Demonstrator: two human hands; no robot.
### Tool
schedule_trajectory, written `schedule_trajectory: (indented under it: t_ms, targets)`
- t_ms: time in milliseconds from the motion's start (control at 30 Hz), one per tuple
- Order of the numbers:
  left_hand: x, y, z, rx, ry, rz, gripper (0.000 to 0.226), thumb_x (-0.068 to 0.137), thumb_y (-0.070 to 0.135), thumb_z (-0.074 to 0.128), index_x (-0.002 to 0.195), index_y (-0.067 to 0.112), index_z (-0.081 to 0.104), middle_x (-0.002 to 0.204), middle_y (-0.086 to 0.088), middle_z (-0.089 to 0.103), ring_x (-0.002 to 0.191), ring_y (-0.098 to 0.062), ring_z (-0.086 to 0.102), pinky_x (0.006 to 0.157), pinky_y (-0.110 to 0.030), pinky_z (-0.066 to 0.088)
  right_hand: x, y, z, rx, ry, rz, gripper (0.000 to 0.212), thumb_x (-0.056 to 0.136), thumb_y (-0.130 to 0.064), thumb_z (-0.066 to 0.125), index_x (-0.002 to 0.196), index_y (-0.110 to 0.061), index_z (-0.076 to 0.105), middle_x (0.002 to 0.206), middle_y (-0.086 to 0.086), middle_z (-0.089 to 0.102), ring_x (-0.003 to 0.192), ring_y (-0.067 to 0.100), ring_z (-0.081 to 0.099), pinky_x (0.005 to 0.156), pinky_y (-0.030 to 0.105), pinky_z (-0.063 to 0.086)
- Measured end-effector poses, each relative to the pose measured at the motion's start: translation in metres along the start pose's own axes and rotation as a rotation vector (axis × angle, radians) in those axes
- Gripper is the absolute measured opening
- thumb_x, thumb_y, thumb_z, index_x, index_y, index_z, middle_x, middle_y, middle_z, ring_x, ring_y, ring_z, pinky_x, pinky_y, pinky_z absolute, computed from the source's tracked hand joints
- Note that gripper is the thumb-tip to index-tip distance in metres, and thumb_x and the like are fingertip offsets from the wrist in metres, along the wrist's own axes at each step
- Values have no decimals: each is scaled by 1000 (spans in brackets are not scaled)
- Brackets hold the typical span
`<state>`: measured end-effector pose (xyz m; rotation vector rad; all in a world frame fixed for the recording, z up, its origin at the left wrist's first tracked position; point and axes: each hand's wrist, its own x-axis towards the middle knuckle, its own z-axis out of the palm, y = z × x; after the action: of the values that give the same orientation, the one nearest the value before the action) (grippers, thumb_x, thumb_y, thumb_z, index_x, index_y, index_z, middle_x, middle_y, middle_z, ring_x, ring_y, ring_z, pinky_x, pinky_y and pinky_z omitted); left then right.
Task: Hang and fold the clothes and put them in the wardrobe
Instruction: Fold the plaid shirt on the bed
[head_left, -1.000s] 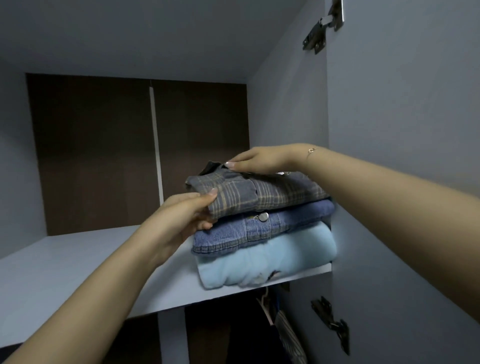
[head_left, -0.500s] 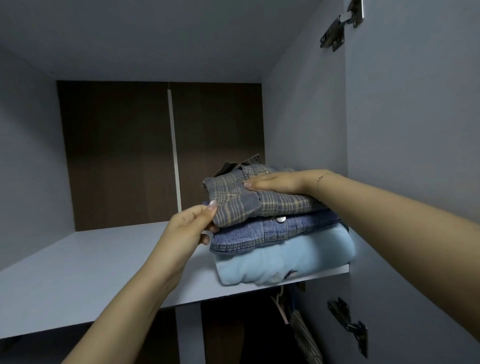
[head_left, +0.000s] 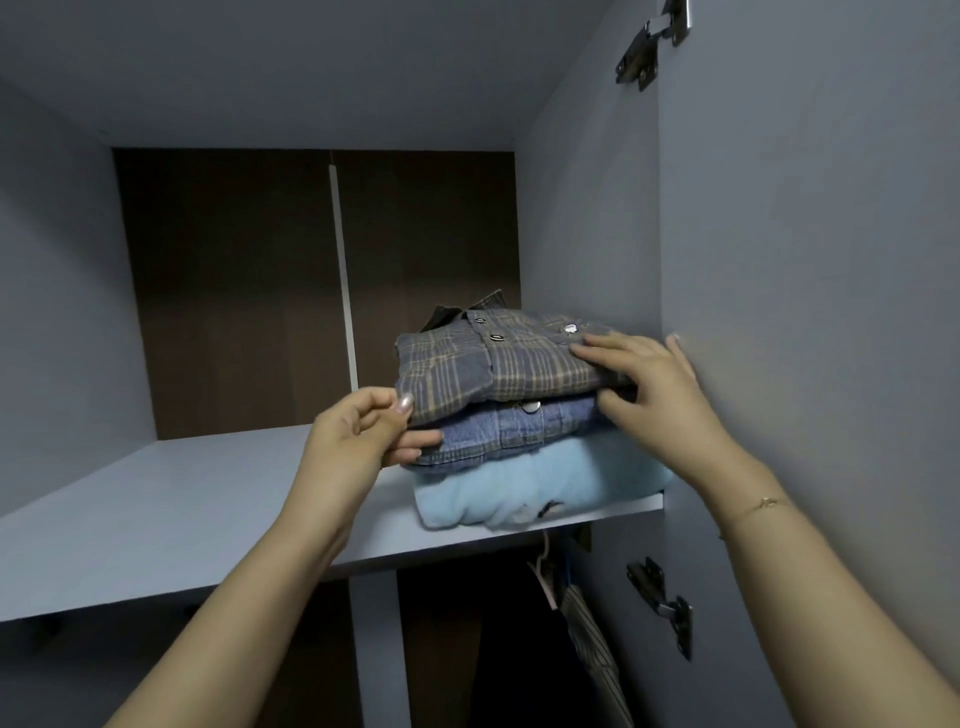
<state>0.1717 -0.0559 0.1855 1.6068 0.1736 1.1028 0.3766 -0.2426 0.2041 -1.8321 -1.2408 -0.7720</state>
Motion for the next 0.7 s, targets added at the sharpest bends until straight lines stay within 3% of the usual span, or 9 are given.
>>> schedule_trajectory:
  t_ms: [67,167,267,400,533,700]
  targets:
    - [3,1,1,-21,16,30,16,98,12,53,102,0,62,91,-12,73,85,-19,73,72,-18,57,0,6,2,9,143,-27,41,87,2,61,124,-14,67,129,2,64,125,25,53,115,40,28]
    - [6,-1,2,47,40,84,14,98,11,52,98,5,64,81,-4,74,80,-11,71,76,-17,56,-1,11,10,-29,285,-51,41,84,13,58,117,-7,71,117,10,70,117,32,59,108,47,40]
    - [5,-3,4,66,28,73,13,98,11,52,97,7,64,80,-2,74,79,-9,69,78,-17,55,-7,10,21,-58,356,-20,53,72,23,55,115,-4,71,112,15,70,108,34,62,106,55,40]
    - [-4,0,7,20,66,15,7,95,13,58,100,13,63,83,2,74,81,-8,69,77,-17,53,-14,10,22,-32,306,38,52,80,18,52,125,-5,65,126,12,65,120,31,57,113,47,33]
    - [-27,-1,11,223,131,73,32,95,17,60,125,24,52,124,2,62,109,-5,62,97,-28,50,-33,6,15,21,198,95,55,91,5,49,144,-9,46,147,9,46,140,25,37,120,40,22]
    - [-79,-14,20,875,49,370,60,98,31,51,152,33,25,161,7,16,146,-7,15,117,-32,17,-91,-14,-4,-82,79,126,59,96,-18,54,151,-13,33,156,3,34,146,19,27,122,40,13]
